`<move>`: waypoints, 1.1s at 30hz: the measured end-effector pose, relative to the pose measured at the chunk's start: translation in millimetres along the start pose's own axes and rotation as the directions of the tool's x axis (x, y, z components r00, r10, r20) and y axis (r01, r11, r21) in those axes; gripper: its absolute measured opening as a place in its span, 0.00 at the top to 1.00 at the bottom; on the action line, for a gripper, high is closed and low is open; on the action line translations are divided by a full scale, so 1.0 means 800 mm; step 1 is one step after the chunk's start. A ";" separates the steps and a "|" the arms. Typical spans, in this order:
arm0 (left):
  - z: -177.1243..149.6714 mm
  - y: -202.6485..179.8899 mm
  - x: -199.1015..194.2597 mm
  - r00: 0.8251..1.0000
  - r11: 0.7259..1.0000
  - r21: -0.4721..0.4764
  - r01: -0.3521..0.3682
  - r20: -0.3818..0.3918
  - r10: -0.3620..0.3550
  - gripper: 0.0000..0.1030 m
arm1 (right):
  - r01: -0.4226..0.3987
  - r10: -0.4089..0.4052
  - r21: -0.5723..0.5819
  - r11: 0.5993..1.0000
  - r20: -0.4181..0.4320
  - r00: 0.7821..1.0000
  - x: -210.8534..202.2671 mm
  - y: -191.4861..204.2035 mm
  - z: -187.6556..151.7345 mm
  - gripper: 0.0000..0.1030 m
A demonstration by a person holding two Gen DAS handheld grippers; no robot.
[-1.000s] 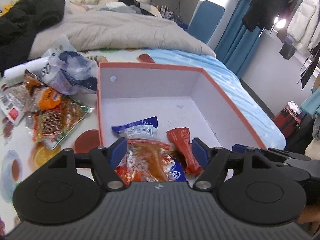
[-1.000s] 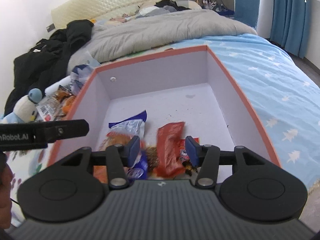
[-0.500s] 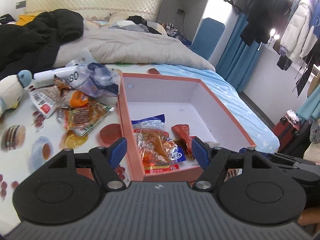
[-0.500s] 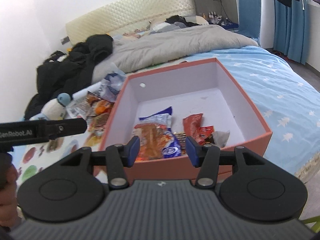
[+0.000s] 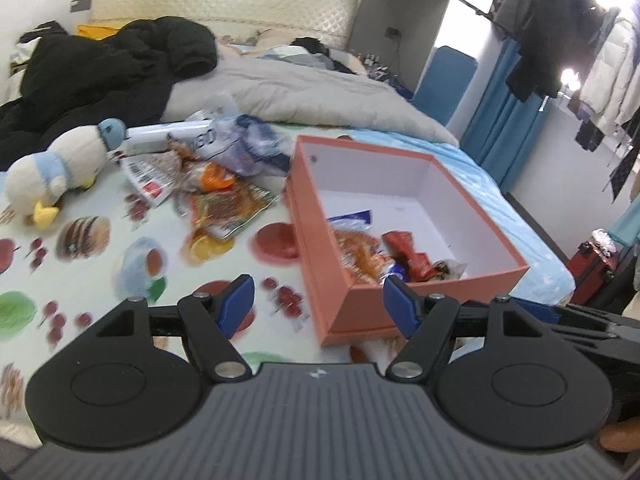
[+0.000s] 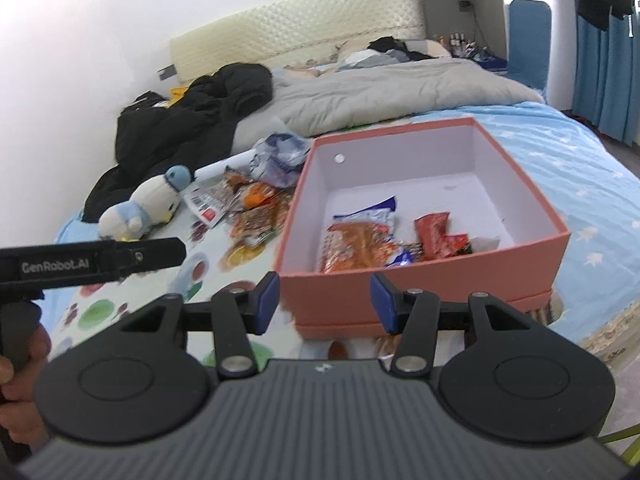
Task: Organize snacks
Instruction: 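Move both open tools back toward the snack pile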
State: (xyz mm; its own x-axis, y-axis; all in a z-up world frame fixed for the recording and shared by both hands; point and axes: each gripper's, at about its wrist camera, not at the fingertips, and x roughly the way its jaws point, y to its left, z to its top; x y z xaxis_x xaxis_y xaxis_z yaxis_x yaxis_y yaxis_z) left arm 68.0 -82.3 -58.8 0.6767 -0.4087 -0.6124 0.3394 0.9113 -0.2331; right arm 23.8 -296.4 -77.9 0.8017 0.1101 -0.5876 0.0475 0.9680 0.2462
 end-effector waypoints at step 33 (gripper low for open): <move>-0.044 0.172 -0.015 0.986 0.974 -0.158 -0.164 -0.006 0.166 0.27 | -0.125 0.114 -0.159 0.979 -0.072 0.991 0.047 0.135 -0.053 0.49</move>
State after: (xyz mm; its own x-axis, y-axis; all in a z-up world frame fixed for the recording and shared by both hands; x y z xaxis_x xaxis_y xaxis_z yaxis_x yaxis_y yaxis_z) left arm 84.0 50.0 -110.1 0.7197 -0.2519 -0.6469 0.1163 0.9624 -0.2454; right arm 33.5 -178.5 -106.2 0.7566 0.2362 -0.6098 -0.1482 0.9702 0.1918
